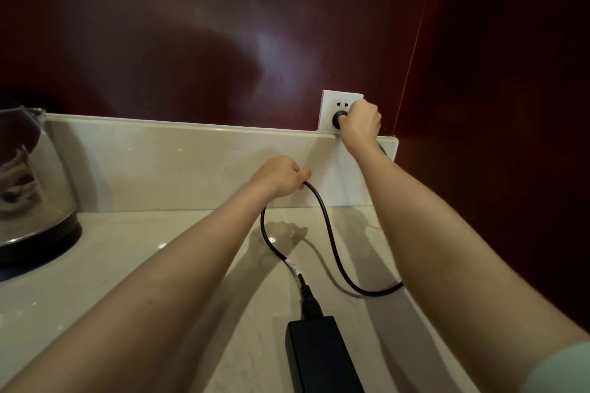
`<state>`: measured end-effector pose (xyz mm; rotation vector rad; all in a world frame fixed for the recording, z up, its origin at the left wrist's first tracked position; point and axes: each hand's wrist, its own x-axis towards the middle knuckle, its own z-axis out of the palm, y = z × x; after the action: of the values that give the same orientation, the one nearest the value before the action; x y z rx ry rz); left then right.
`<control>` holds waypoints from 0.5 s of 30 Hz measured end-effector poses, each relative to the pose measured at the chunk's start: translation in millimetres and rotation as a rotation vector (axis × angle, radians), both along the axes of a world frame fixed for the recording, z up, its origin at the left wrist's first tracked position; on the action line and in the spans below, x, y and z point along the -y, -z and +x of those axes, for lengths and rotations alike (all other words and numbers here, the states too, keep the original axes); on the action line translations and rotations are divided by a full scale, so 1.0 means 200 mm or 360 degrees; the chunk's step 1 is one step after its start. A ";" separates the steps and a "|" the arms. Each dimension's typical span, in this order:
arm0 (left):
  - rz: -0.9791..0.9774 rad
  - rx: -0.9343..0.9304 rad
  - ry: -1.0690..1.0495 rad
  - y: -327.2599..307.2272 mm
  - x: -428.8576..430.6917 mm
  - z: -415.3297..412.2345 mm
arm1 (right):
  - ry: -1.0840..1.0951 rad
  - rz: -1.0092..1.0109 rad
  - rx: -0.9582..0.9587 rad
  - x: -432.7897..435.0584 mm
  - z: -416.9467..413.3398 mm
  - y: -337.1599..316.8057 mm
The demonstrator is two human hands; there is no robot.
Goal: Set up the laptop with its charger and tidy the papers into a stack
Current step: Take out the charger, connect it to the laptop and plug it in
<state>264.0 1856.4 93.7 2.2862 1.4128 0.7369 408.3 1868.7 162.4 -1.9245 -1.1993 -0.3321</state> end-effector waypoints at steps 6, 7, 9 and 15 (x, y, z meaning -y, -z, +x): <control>-0.0022 -0.0016 0.0112 -0.03 0.13 -0.06 | -0.0024 -0.0087 0.0030 0.01 0.00 0.01; -0.0012 -0.0040 0.0113 -0.02 0.15 -0.08 | -0.0048 -0.0131 0.0039 0.03 0.00 0.01; -0.0001 -0.0079 0.0111 -0.01 0.18 -0.10 | -0.0104 -0.0244 0.0078 0.07 0.01 0.01; 0.0026 -0.0163 0.0087 -0.06 0.29 -0.14 | -0.0112 -0.0299 0.0532 0.28 -0.03 0.06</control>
<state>236.5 1799.3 104.9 2.3958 1.3868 0.6251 402.0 1812.0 150.7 -2.0341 -1.5597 -0.5356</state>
